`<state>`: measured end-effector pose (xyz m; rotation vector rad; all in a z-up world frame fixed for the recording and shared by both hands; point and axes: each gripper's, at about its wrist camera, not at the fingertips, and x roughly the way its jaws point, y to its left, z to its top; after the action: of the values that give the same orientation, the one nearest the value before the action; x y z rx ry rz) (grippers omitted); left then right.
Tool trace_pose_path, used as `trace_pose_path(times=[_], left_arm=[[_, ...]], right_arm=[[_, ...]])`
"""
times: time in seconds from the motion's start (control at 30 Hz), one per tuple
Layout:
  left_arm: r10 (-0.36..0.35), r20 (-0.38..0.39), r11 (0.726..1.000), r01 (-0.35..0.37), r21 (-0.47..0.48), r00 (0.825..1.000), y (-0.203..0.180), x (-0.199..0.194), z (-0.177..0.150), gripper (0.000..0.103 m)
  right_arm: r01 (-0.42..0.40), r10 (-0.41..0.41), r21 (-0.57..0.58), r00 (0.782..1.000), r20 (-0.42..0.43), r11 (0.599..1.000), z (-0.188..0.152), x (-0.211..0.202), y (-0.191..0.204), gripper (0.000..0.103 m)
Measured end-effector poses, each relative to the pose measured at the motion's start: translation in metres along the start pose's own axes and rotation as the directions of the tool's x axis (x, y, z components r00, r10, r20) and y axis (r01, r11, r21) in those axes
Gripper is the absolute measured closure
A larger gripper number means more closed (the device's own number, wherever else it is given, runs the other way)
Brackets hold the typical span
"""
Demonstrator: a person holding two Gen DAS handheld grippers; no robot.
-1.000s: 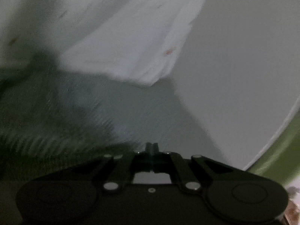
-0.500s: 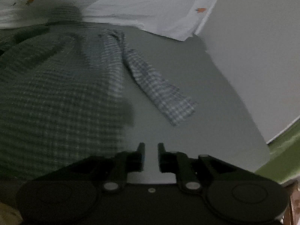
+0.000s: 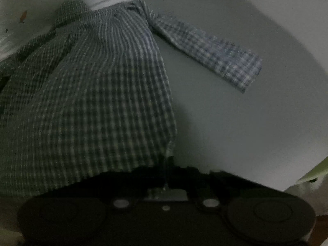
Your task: Fold clothes
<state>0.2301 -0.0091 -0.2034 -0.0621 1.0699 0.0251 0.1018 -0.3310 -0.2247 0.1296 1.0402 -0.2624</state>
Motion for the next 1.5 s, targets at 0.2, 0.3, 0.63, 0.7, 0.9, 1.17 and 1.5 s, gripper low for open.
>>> trace_pose_path(times=[0.2,0.3,0.63,0.7,0.9,1.17,1.5], left_arm=[[-0.054,-0.014,0.999,0.054,0.01,0.998,0.003,0.009,0.003,0.042],[-0.085,-0.072,0.996,0.084,-0.02,0.994,0.001,0.031,0.004,0.042],[-0.175,-0.032,0.982,0.177,0.067,0.984,-0.053,0.038,0.031,0.036],[-0.191,-0.007,0.977,0.19,0.092,0.982,-0.075,0.034,0.037,0.034],[-0.225,0.043,0.969,0.218,0.12,0.974,-0.162,0.034,0.047,0.027],[-0.16,0.082,0.985,0.154,0.076,0.984,-0.268,0.045,0.063,0.024],[-0.039,0.083,0.999,0.037,0.025,0.996,-0.305,0.045,0.073,0.024]], right_arm=[[0.083,-0.083,0.029,0.996,-0.011,0.996,0.006,-0.029,-0.019,0.102],[0.166,-0.175,-0.081,0.978,-0.115,0.983,-0.009,0.003,-0.008,0.099],[0.305,-0.286,-0.17,0.949,0.13,0.937,-0.007,-0.028,-0.008,0.057],[0.335,-0.303,-0.216,0.938,0.168,0.917,0.0,-0.022,-0.014,0.056],[0.379,-0.262,-0.46,0.917,0.3,0.803,0.019,0.015,-0.038,0.053],[0.125,0.013,-0.649,0.979,0.204,0.75,0.051,0.056,-0.102,0.06],[-0.315,0.31,-0.007,0.93,0.197,0.949,0.168,0.019,-0.248,0.102]])
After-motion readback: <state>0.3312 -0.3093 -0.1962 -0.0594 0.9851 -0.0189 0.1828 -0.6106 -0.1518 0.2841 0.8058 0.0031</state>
